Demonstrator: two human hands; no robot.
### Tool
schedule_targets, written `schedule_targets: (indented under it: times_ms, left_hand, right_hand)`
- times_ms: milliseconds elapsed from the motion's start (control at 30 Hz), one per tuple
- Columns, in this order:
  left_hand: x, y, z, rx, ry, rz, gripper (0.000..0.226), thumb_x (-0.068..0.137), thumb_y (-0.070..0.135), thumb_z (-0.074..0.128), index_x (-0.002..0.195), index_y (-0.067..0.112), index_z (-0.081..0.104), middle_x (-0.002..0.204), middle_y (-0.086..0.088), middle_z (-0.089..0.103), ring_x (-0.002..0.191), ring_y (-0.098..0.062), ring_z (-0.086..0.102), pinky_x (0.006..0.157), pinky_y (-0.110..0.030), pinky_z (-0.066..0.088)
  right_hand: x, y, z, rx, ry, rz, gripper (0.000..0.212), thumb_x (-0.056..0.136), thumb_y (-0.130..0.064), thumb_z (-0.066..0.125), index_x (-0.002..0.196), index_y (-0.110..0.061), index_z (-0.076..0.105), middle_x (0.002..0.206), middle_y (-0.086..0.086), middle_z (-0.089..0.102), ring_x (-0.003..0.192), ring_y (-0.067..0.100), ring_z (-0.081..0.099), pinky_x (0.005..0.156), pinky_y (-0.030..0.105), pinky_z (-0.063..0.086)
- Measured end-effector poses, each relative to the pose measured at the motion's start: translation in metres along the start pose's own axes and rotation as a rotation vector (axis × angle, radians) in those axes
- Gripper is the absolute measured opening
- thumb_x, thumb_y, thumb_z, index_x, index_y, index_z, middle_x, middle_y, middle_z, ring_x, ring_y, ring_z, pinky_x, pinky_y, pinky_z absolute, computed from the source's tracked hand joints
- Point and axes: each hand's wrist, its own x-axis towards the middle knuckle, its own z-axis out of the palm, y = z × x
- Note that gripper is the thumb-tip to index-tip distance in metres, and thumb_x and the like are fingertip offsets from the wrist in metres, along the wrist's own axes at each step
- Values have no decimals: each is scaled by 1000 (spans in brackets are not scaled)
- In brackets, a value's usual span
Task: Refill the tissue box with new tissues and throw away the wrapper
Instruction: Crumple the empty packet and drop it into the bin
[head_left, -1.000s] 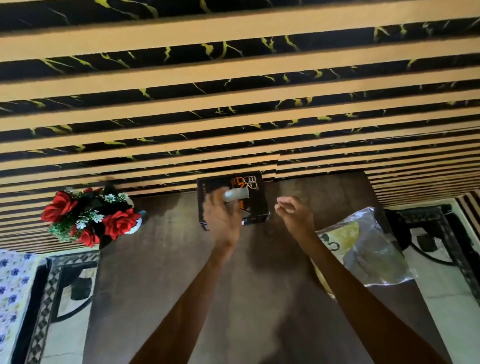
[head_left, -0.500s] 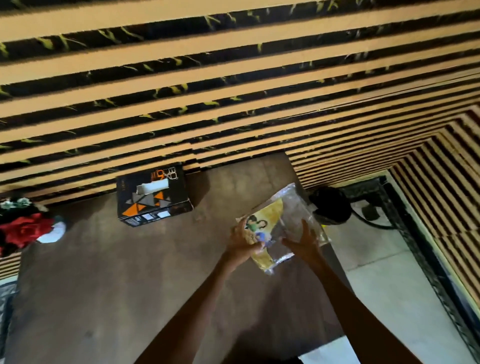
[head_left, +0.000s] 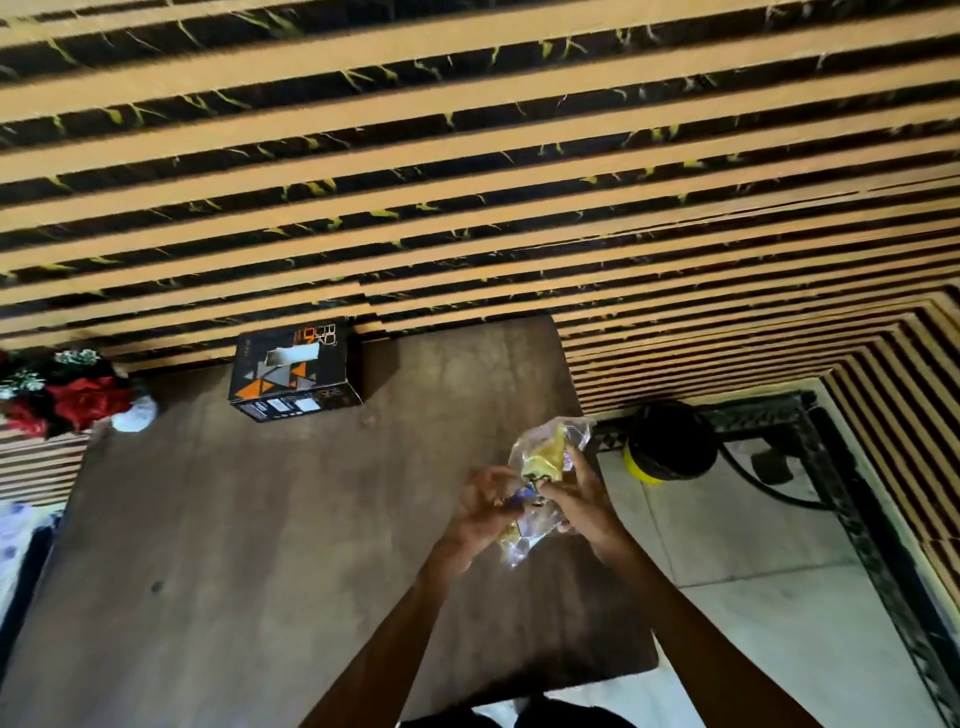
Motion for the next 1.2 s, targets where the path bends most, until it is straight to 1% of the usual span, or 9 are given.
schedule_targets:
  times_ms: [133, 267, 400, 500, 667, 800, 967, 1067, 1200]
  left_hand:
    - [-12, 24, -6, 75, -210, 55, 97, 67, 7, 83, 147, 24, 31, 140, 9, 37, 123, -1, 42, 88, -1, 43]
    - [-13, 39, 1, 99, -306, 100, 64, 71, -16, 72, 129, 5, 53, 120, -11, 60, 94, -8, 66, 77, -19, 54]
    - [-7, 47, 23, 11, -177, 165, 41, 65, 1, 82, 93, 29, 71, 92, 1, 74, 88, -18, 65, 75, -29, 56]
    - [-3, 59, 55, -33, -179, 173, 39, 59, 13, 86, 93, 18, 69, 94, -11, 73, 85, -16, 67, 80, -36, 56]
    - [6, 81, 117, -91, -361, 29, 34, 76, 9, 78, 105, 23, 69, 109, -9, 73, 101, -21, 68, 85, -31, 52]
    - [32, 83, 153, -72, -623, -61, 61, 81, 3, 70, 131, 33, 52, 108, 16, 72, 108, -8, 65, 95, -32, 49]
    - [105, 101, 229, -5, -309, -19, 44, 66, -1, 81, 94, 29, 64, 83, 6, 74, 76, -5, 69, 69, -19, 55]
    - [182, 91, 291, 34, -169, -108, 43, 70, -9, 77, 83, 29, 60, 63, 13, 70, 51, 7, 61, 50, -12, 51]
    - [262, 54, 360, 71, -39, -150, 45, 69, 13, 83, 107, 16, 59, 99, 5, 63, 82, -4, 64, 64, -16, 56]
  right_hand:
    - [-21, -14, -20, 1, -159, 3, 31, 88, -7, 63, 118, -11, 62, 97, 7, 66, 66, 7, 66, 53, 25, 57]
    - [-41, -16, -46, 79, -264, -26, 30, 86, -5, 66, 115, -14, 63, 110, 10, 67, 94, 18, 67, 74, 31, 61]
    - [-59, -3, -72, 135, -113, -171, 65, 79, -8, 76, 135, -19, 44, 127, -8, 54, 105, 8, 61, 82, 24, 58]
    - [-59, 11, -95, -81, -121, -273, 103, 65, -31, 87, 147, -34, 25, 144, -16, 38, 129, 4, 46, 98, 17, 46]
    - [-47, 14, -143, -251, 148, -223, 75, 66, -29, 88, 132, -23, 52, 103, -6, 61, 98, 15, 62, 73, 10, 41]
    - [-4, 39, -195, -135, 255, -67, 62, 62, -26, 90, 114, -15, 57, 107, 7, 68, 95, 23, 66, 69, 24, 52]
    - [63, 70, -254, 128, 115, -60, 90, 70, -27, 83, 142, -27, 30, 135, 4, 51, 109, 19, 60, 74, 22, 58]
    - [118, 95, -295, 38, 98, -61, 66, 77, -17, 80, 129, -38, 44, 115, -9, 63, 100, -5, 64, 78, 10, 52]
    - [207, 146, -331, -47, 272, -49, 42, 71, -11, 84, 108, -23, 68, 90, -9, 71, 78, -14, 65, 66, 2, 50]
